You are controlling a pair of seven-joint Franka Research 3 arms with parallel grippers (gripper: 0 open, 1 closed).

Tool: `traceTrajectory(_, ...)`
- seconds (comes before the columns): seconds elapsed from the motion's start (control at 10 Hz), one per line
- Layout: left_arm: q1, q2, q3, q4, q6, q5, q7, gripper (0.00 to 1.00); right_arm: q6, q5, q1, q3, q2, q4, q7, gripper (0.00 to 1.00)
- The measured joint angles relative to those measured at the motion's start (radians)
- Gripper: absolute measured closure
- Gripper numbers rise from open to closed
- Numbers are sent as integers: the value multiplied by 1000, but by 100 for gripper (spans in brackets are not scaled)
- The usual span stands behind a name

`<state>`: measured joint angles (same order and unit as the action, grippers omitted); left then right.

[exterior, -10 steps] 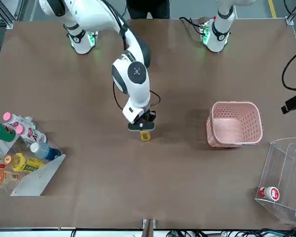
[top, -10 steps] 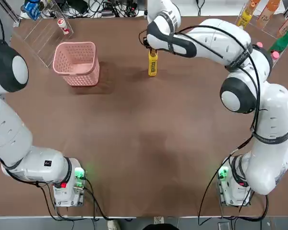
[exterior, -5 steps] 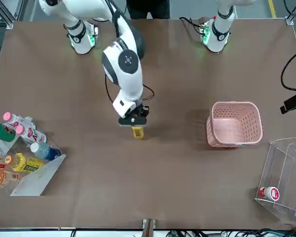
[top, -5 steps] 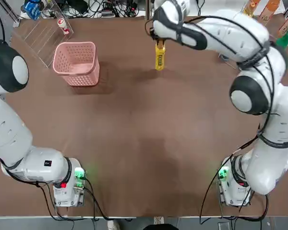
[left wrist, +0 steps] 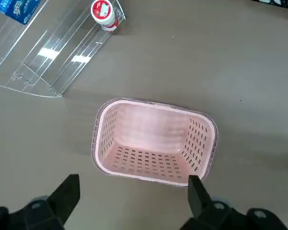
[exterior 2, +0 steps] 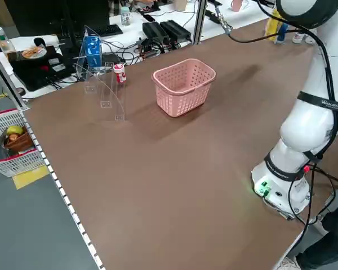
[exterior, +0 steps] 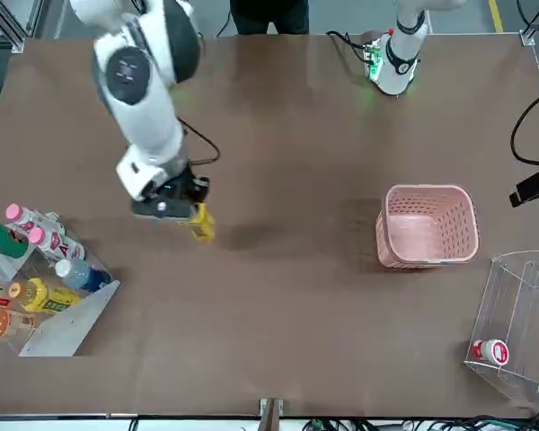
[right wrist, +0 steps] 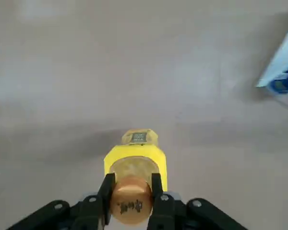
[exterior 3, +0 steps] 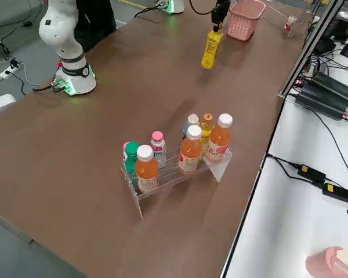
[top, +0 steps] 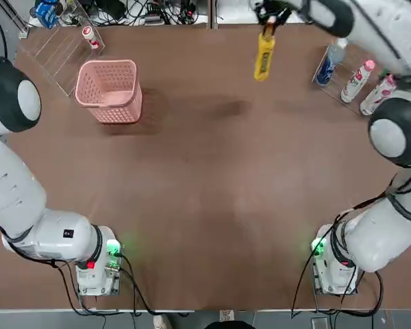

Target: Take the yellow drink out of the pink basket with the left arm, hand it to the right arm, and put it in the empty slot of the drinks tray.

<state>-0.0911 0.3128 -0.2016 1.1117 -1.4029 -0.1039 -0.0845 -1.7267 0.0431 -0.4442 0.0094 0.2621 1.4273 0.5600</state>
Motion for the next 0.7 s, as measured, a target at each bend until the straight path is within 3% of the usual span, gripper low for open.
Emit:
traceTrajectory(0.3, 0, 0, 0, 0, 0, 0, 0, 0, 80, -2, 146, -3, -109, 41, -106, 66)
traceTrajectory(0.7, 0, 0, 1, 0, 0, 0, 0, 0, 157, -2, 313, -3, -145, 36, -156, 66)
